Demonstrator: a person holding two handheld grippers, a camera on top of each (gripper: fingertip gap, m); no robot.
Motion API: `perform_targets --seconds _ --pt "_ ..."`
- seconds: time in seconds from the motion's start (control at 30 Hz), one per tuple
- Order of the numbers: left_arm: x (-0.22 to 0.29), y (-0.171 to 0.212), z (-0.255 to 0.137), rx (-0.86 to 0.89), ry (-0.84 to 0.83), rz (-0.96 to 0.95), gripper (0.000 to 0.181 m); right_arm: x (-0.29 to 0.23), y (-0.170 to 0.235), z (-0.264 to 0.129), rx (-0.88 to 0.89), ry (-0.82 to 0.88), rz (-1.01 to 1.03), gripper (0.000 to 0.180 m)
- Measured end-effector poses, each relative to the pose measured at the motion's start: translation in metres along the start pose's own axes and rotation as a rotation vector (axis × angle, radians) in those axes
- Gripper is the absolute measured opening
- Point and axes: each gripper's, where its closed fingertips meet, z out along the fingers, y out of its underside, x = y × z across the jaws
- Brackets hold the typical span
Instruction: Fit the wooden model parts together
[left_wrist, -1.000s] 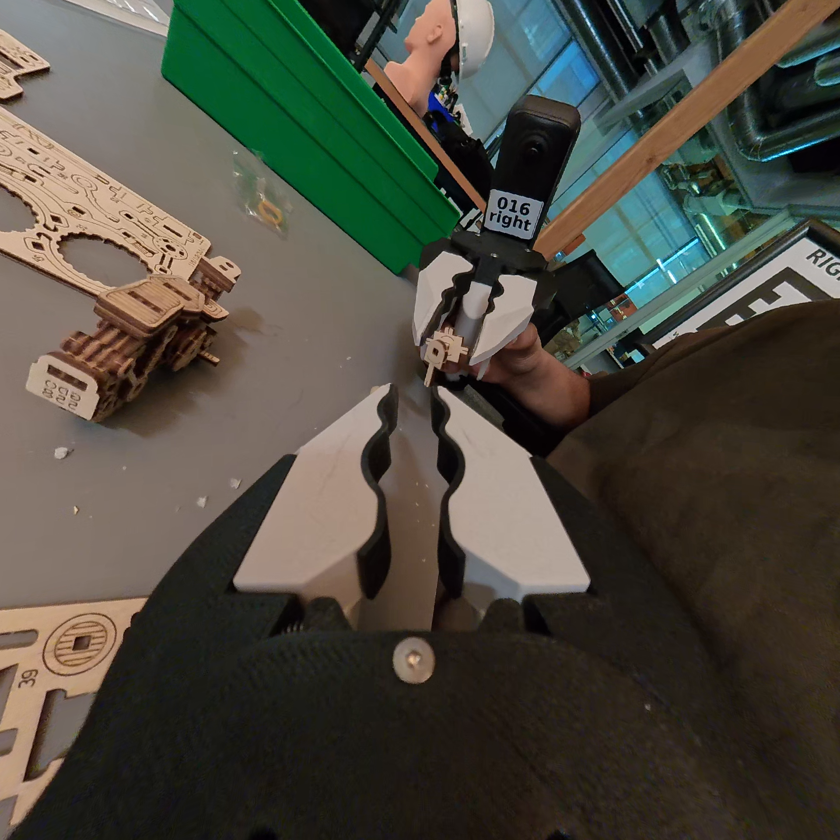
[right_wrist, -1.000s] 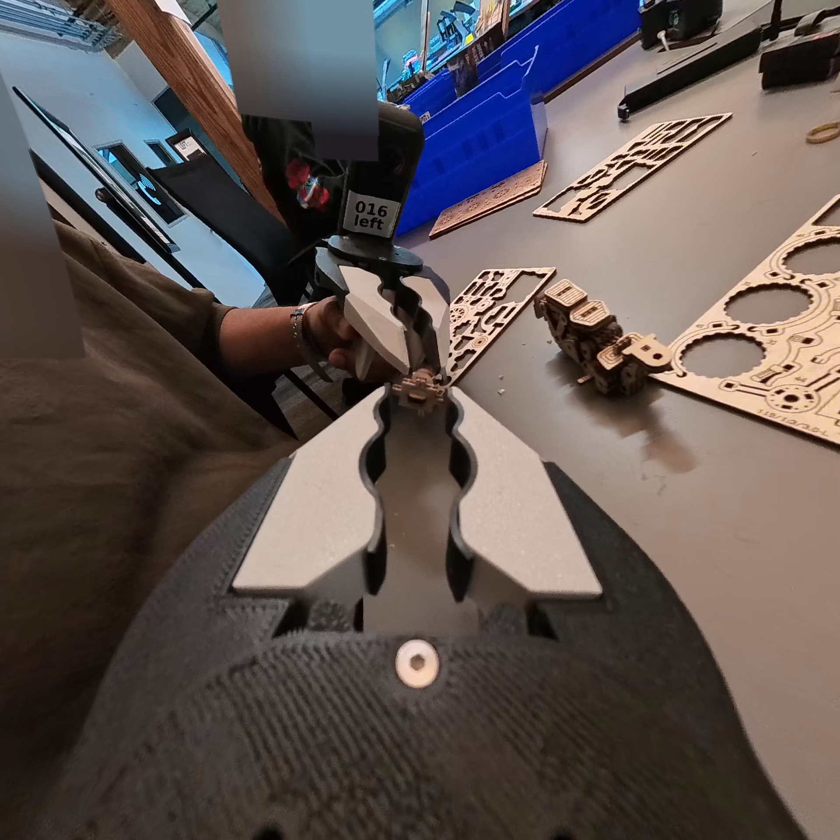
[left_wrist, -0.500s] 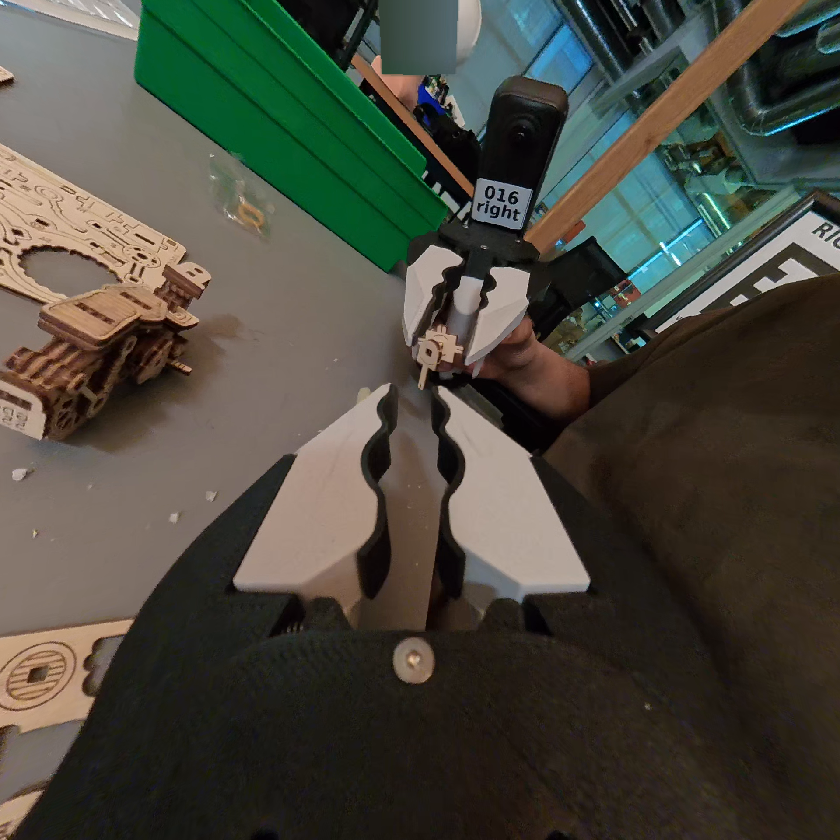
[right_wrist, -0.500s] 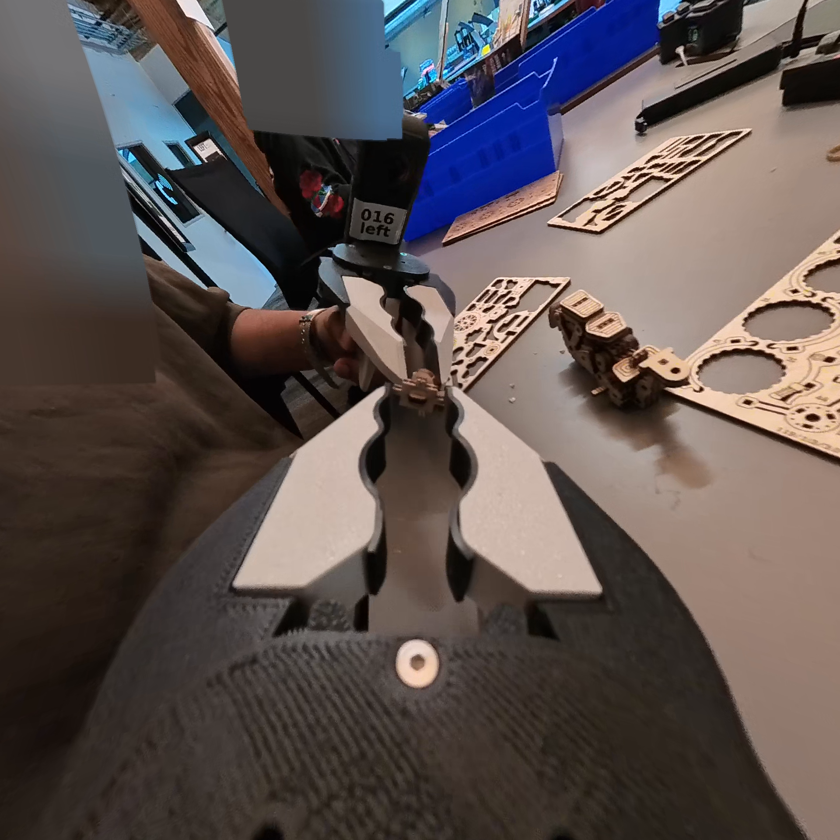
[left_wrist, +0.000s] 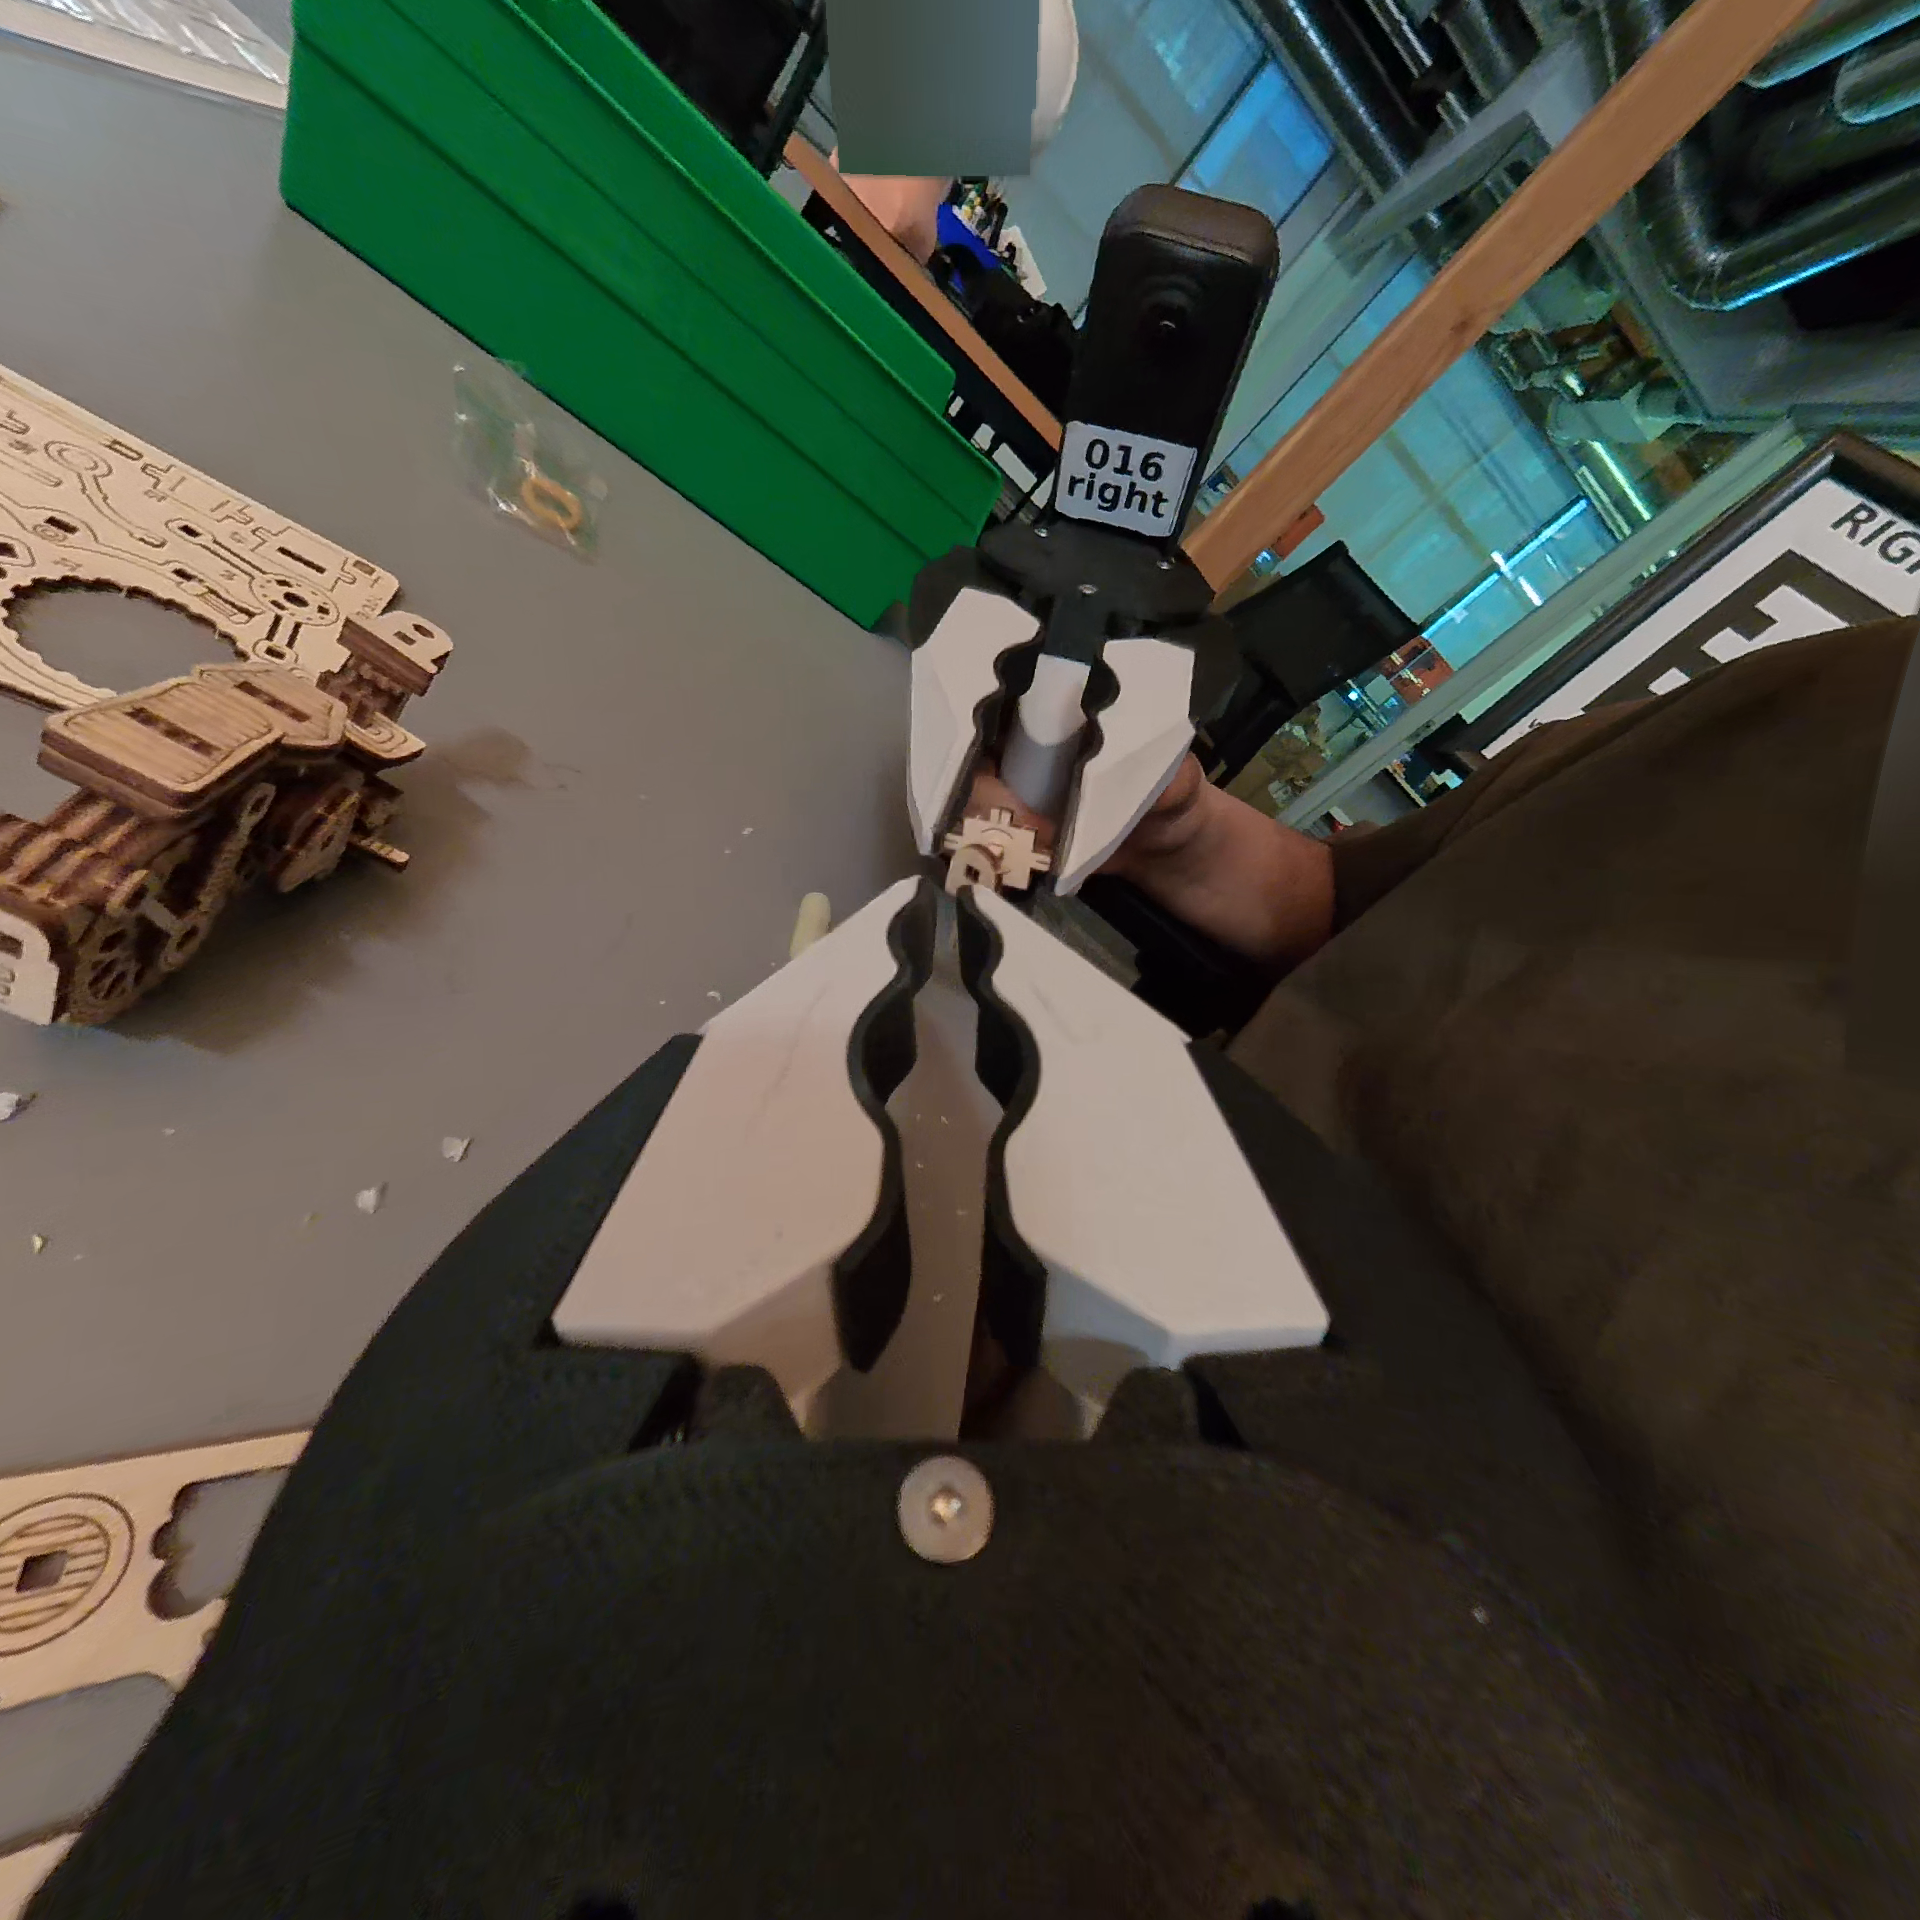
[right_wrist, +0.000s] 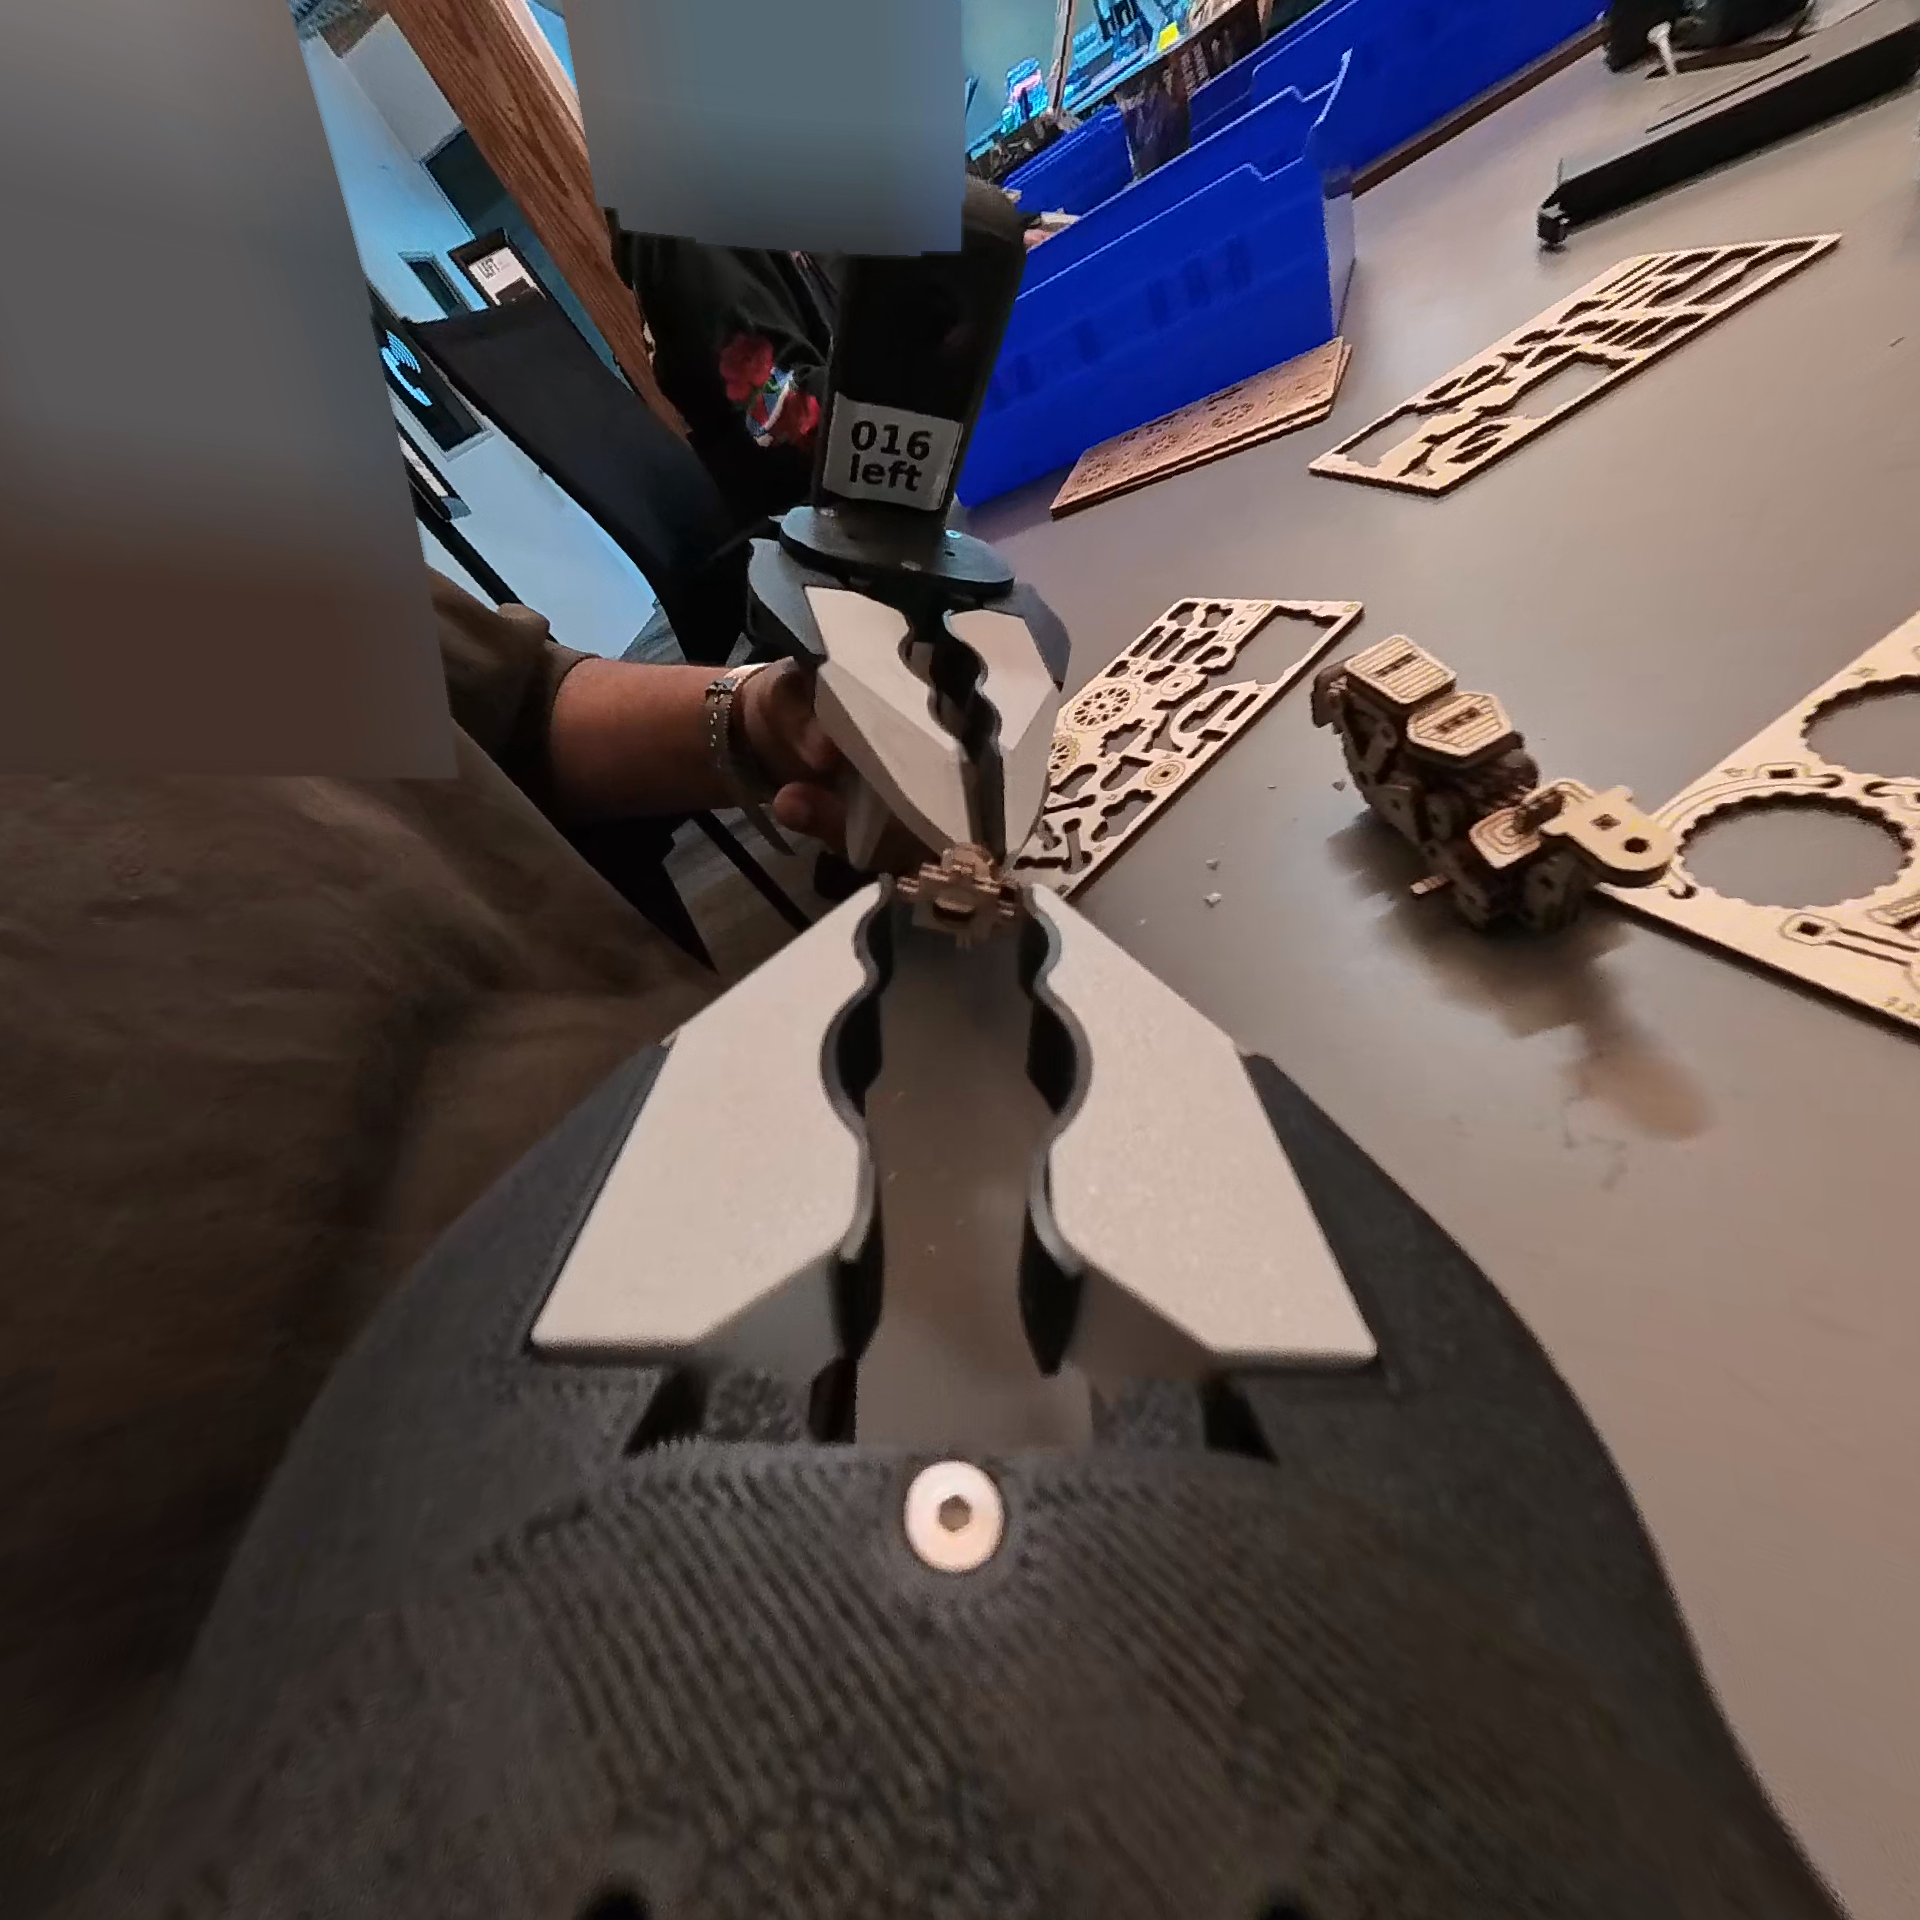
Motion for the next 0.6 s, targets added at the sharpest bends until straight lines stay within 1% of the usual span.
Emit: perform_targets --seconds 0.23,0.47,0.6 --pt "0.010 0.005 0.002 -0.029 0.063 -0.004 0.007 -0.006 0.002 0.001 -0.011 -0.034 0.006 0.021" --pt "0.014 0.001 -0.001 -0.005 0.112 -0.063 0.005 -0.012 0.002 0.002 -0.010 -0.076 0.017 0.021" --pt "0.012 0.001 -0.001 -0.004 0.103 -0.062 0.003 -0.014 0.002 0.002 -0.009 -0.095 0.026 0.021"
